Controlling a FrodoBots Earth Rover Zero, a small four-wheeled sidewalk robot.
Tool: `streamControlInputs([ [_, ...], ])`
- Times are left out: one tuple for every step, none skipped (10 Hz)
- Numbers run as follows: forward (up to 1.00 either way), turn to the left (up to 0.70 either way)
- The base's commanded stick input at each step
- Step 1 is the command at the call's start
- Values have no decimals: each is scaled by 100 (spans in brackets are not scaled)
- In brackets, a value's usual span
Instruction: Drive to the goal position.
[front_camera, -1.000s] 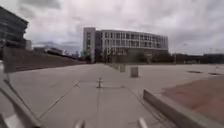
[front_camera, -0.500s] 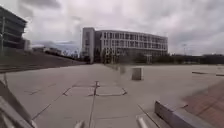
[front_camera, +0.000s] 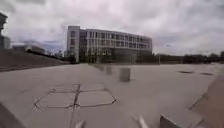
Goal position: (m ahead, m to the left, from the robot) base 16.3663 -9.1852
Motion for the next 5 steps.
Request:
streamControlInputs([
  [100,-40],
  [100,-40],
  [100,-40],
  [100,-7],
  [100,0],
])
